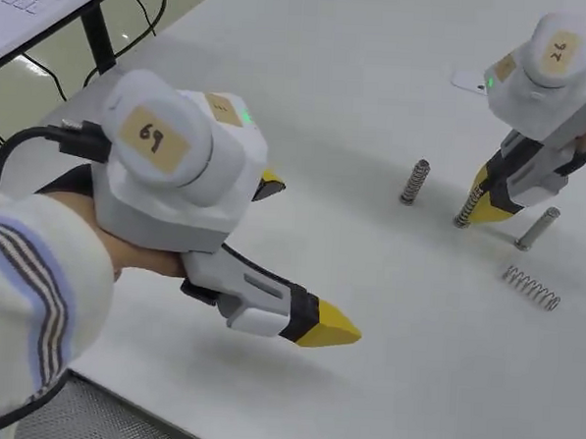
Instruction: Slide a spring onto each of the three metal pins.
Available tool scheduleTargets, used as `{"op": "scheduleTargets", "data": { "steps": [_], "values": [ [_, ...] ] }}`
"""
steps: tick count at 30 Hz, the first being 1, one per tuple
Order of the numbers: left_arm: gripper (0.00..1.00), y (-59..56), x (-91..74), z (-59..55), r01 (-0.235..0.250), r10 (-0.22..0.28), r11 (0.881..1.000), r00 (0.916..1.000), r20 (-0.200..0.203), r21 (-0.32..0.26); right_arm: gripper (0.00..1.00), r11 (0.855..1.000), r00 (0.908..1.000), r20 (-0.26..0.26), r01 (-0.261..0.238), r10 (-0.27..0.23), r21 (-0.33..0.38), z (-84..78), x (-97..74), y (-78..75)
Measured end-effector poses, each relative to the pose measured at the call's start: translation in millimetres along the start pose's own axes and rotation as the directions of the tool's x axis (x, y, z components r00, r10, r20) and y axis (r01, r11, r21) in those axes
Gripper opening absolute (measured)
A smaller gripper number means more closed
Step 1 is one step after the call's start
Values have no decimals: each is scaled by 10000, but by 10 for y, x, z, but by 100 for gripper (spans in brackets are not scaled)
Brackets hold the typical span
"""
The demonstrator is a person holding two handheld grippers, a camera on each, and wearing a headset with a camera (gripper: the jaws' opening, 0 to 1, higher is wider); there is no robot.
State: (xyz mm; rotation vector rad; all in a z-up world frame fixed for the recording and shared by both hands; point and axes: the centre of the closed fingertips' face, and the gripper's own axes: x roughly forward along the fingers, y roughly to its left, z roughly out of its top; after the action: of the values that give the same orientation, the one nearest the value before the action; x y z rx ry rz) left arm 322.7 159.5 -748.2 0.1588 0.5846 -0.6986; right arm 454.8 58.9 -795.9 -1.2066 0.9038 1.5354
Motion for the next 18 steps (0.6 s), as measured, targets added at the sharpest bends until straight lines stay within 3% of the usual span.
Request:
{"op": "scheduleTargets", "data": {
  "steps": [18],
  "values": [
    [92,44,-72,11,-146,146,9999,9998,-124,-55,12,9998,9995,-274,-168,170,69,-42,73,-4]
  ]
}}
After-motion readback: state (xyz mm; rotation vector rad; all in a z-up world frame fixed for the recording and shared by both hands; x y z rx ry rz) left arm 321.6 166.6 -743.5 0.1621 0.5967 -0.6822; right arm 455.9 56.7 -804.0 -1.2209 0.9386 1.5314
